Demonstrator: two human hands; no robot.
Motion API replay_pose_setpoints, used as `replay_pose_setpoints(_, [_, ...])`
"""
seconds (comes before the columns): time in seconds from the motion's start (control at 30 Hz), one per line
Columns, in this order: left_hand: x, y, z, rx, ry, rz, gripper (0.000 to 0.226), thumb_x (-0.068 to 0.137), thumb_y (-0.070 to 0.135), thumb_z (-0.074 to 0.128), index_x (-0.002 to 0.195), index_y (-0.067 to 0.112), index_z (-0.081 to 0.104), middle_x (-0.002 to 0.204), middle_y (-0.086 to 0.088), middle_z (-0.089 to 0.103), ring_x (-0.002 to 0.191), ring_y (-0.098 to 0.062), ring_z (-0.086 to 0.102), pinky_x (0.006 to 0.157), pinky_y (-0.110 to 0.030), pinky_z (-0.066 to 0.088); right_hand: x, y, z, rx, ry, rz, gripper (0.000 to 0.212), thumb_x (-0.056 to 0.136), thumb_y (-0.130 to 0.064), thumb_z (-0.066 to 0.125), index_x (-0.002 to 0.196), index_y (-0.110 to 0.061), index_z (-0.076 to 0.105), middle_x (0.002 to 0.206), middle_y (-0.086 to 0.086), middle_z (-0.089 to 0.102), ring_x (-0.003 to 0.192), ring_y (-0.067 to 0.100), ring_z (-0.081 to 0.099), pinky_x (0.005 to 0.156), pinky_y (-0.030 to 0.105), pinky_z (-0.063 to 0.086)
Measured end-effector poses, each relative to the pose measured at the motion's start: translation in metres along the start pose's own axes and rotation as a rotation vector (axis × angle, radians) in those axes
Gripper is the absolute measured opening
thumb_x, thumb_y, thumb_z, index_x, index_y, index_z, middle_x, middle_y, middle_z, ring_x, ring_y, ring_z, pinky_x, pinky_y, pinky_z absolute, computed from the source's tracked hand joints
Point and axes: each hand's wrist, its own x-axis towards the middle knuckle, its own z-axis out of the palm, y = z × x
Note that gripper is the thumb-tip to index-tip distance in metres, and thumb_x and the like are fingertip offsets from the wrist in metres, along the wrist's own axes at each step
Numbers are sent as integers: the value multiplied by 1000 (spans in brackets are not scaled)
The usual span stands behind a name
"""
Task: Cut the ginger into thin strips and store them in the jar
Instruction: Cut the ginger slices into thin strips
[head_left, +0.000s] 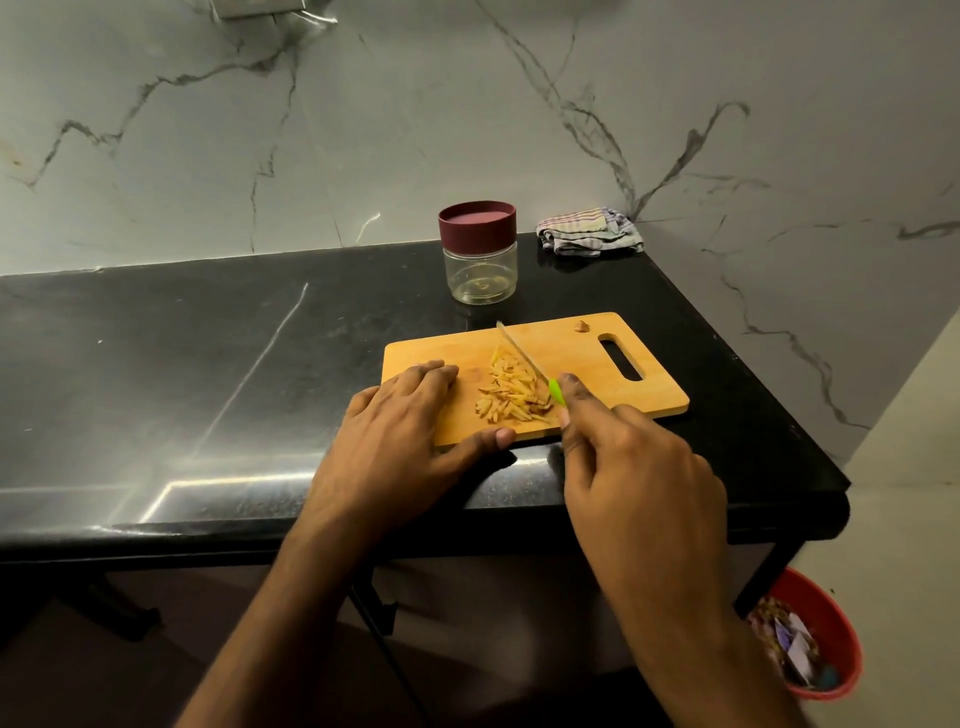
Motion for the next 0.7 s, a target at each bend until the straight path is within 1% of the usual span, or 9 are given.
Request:
replay_pose_setpoints(0.07, [0, 0, 0, 0, 0, 4, 106, 73, 95, 21, 155, 28, 27, 163, 7, 27, 146, -14, 29, 119, -38, 18, 1, 2, -3, 49, -7, -12, 47, 95, -40, 41, 141, -32, 44, 76, -6, 54, 62, 9, 52, 50, 29, 51])
replay_pose_setpoints(0.13, [1, -1, 1, -4, 4, 5, 107, 71, 95, 19, 154, 28, 28, 162, 7, 28, 145, -15, 30, 118, -38, 19, 2, 2, -8, 98, 40, -22, 47, 94, -39, 40, 140, -29, 47, 78, -5, 59, 64, 10, 55, 52, 29, 53])
replay_pose_setpoints(0.23, [0, -1, 1, 6, 0, 11, 104, 73, 94, 20, 154, 29, 30, 162, 6, 29, 144, -15, 32, 118, -39, 20, 4, 4, -11, 49, -57, 17, 46, 98, -40, 37, 143, -35, 39, 93, -5, 62, 80, 12, 59, 65, 29, 54])
replay_pose_setpoints(0.33, [0, -1, 0, 12, 2, 12, 105, 71, 94, 17, 152, 29, 32, 161, 7, 30, 143, -15, 33, 118, -39, 22, 5, 9, -13, 72, -11, 31, 44, 96, -36, 44, 140, -30, 47, 85, -3, 63, 72, 11, 58, 61, 31, 55])
replay_pose_setpoints(0.43, [1, -1, 0, -2, 0, 12, 105, 71, 94, 19, 151, 29, 35, 160, 6, 31, 143, -16, 34, 118, -40, 22, 12, 13, -15, 18, -95, 93, 42, 99, -36, 41, 140, -32, 44, 93, -3, 66, 81, 13, 61, 69, 32, 56])
replay_pose_setpoints(0.47, [1, -2, 0, -11, -1, 11, 104, 71, 94, 19, 151, 29, 36, 160, 7, 32, 143, -16, 34, 118, -40, 21, 11, 15, -15, 14, -99, 95, 41, 99, -36, 41, 140, -32, 46, 92, -3, 66, 80, 13, 62, 70, 32, 56])
replay_pose_setpoints(0.53, [1, -3, -1, -25, 10, 4, 102, 71, 93, 19, 150, 30, 36, 160, 8, 32, 142, -15, 34, 118, -40, 19, 11, 19, -15, 43, -32, 79, 40, 98, -36, 44, 136, -30, 51, 82, -3, 65, 71, 12, 60, 64, 33, 56])
replay_pose_setpoints(0.63, [0, -3, 0, -32, 34, 2, 100, 73, 90, 19, 150, 29, 37, 159, 7, 33, 142, -15, 35, 117, -39, 21, 14, 20, -10, 11, -77, 97, 39, 99, -39, 41, 136, -34, 49, 86, -5, 65, 74, 10, 59, 65, 29, 54])
replay_pose_setpoints(0.7, [0, -3, 0, -25, 29, 6, 101, 73, 91, 18, 151, 29, 37, 160, 6, 33, 142, -16, 35, 118, -40, 21, 14, 20, -6, 46, 3, 56, 40, 97, -38, 45, 136, -31, 52, 80, -4, 65, 67, 9, 58, 60, 29, 56])
